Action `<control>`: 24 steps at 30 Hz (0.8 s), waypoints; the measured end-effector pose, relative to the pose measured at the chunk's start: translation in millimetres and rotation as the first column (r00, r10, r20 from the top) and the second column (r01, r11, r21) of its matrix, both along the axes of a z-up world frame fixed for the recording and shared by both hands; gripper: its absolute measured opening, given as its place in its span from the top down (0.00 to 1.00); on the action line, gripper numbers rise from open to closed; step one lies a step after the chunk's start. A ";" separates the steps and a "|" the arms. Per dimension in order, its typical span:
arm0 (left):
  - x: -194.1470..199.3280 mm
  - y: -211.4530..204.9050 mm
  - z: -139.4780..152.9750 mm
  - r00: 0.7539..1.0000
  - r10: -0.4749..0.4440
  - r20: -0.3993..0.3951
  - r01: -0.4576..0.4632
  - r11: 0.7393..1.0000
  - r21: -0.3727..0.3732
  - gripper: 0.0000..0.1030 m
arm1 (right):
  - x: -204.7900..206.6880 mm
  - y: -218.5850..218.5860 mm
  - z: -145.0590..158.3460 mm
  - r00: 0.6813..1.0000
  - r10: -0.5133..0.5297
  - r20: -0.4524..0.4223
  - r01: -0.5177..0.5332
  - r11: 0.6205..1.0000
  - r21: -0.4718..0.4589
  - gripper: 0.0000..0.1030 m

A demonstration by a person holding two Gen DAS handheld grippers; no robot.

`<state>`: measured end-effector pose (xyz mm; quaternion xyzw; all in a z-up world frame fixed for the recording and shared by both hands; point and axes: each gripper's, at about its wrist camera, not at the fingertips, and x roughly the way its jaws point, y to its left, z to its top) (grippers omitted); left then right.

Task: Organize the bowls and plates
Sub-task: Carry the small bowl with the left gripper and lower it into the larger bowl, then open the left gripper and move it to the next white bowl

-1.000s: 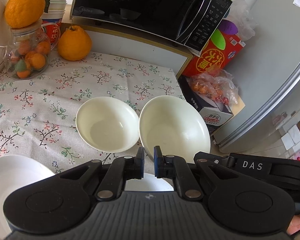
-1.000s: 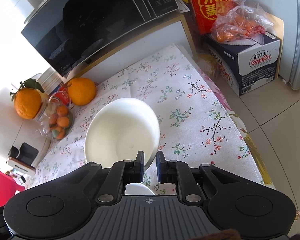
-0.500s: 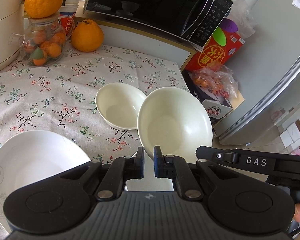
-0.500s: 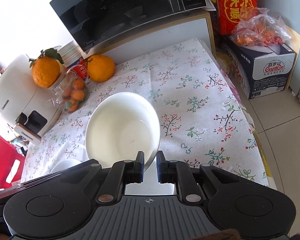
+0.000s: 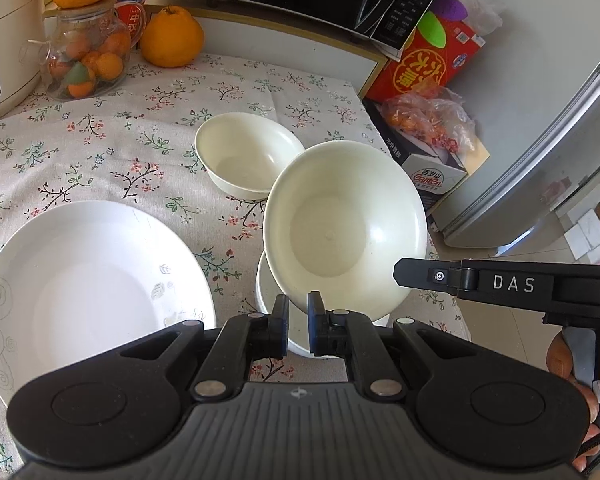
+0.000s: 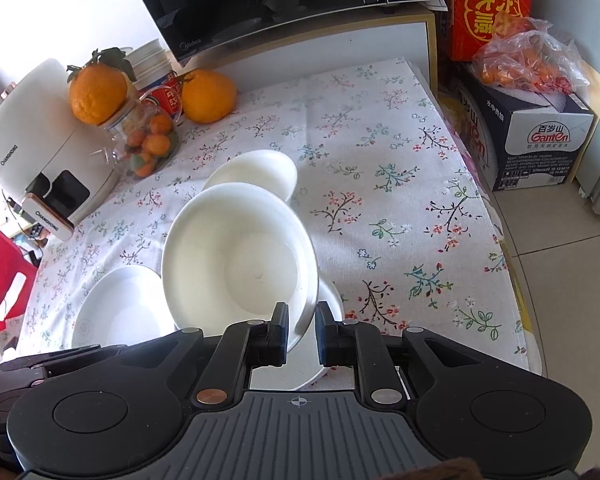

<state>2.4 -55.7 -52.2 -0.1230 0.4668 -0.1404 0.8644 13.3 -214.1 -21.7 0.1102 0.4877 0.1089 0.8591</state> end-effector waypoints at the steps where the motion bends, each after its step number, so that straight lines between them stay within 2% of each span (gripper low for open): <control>1: -0.8 -0.4 -1.2 1.000 -0.005 -0.006 0.005 1.000 0.005 0.92 | -1.0 -0.1 -0.2 1.000 0.003 0.000 -0.003 1.000 -0.001 0.85; 4: -3.4 -2.2 -4.4 1.000 -0.021 -0.017 0.022 1.000 0.014 0.93 | -3.1 1.4 -1.5 1.000 0.027 -0.010 -0.027 0.999 0.019 0.85; 8: -5.1 -5.3 -6.4 0.999 -0.038 -0.022 0.039 0.999 0.028 0.93 | -2.8 5.7 -6.1 0.999 0.036 -0.023 -0.036 0.999 -0.019 0.84; 24: 4.3 2.0 -6.2 1.000 0.013 -0.018 -0.013 1.000 0.019 0.93 | 4.3 1.9 -12.9 0.999 0.003 -0.034 -0.004 1.000 -0.027 0.84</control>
